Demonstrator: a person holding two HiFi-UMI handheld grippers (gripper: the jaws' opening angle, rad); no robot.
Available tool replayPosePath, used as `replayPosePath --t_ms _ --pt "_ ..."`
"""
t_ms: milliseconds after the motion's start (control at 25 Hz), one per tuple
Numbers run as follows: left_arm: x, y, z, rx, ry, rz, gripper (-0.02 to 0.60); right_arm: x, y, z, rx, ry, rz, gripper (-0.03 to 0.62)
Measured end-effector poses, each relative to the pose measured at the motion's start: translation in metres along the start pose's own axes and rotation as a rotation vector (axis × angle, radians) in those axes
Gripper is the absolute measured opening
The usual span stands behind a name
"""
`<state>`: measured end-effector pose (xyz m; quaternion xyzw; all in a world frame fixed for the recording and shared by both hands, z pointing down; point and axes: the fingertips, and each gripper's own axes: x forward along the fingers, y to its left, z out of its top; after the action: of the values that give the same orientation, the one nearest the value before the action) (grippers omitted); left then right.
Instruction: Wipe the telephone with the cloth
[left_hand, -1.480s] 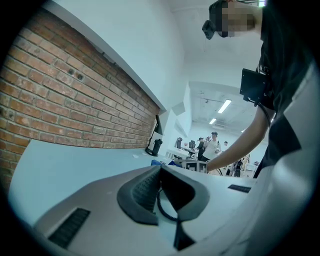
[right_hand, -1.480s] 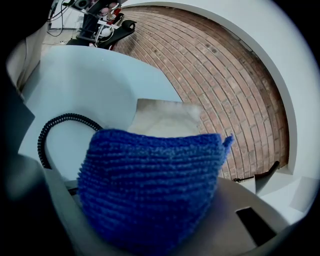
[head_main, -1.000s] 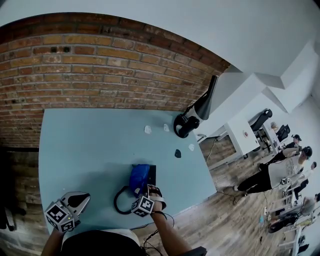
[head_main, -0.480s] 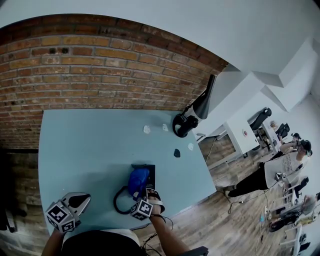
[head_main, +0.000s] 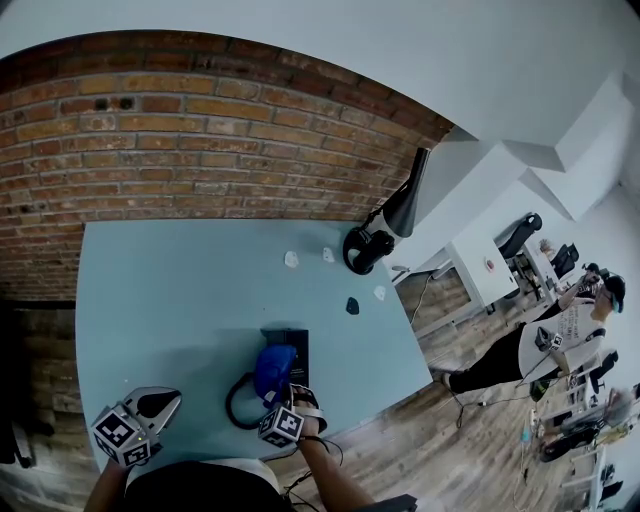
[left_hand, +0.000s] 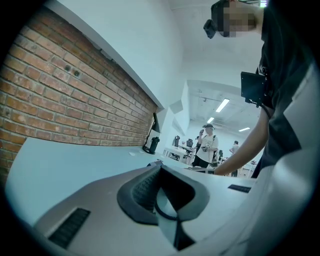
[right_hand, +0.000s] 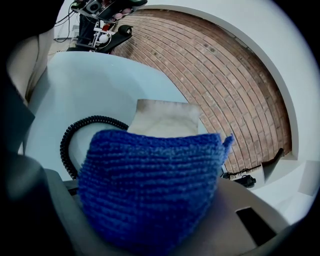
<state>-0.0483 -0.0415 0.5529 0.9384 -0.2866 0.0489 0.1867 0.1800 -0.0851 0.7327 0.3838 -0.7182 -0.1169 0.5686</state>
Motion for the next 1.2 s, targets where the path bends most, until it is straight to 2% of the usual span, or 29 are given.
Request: replayPosePath --t_ms 480,600,680,760,880,960,1000,1080,1160,1200 --pt "0.001 -0.002 -0.006 -0.006 0.018 -0.005 0.026 -0.008 0.009 0.0 0.016 -0.002 0.003 0.069" --pt "0.001 -0.003 -0.008 -0.007 0.021 -0.003 0.026 -0.01 0.015 -0.001 0.064 -0.013 0.028 0.069" --pt "0.0 -0.004 -0.009 -0.008 0.024 -0.001 0.026 -0.011 0.019 -0.006 0.172 -0.016 0.067 0.072" --pt "-0.002 -0.002 -0.009 -0.01 0.026 0.004 0.026 -0.015 0.021 -0.006 0.345 -0.031 0.141 0.085" --pt "-0.005 0.003 -0.008 -0.012 0.026 0.013 0.026 -0.025 0.015 0.002 0.759 -0.156 0.33 0.096" --pt "-0.006 0.006 -0.007 -0.013 0.024 0.018 0.026 -0.038 -0.003 0.004 0.974 -0.262 0.389 0.098" --pt "-0.006 0.007 -0.006 -0.013 0.023 0.02 0.026 -0.043 -0.015 0.0 1.031 -0.292 0.377 0.098" --pt "-0.005 0.008 -0.005 -0.014 0.022 0.021 0.026 -0.049 -0.045 -0.018 1.07 -0.301 0.296 0.098" --pt "-0.005 0.01 -0.007 -0.017 0.025 0.021 0.026 -0.054 -0.081 -0.042 1.021 -0.261 0.163 0.1" --pt "-0.005 0.011 -0.008 -0.019 0.026 0.021 0.026 -0.058 -0.101 -0.053 0.961 -0.224 0.084 0.099"
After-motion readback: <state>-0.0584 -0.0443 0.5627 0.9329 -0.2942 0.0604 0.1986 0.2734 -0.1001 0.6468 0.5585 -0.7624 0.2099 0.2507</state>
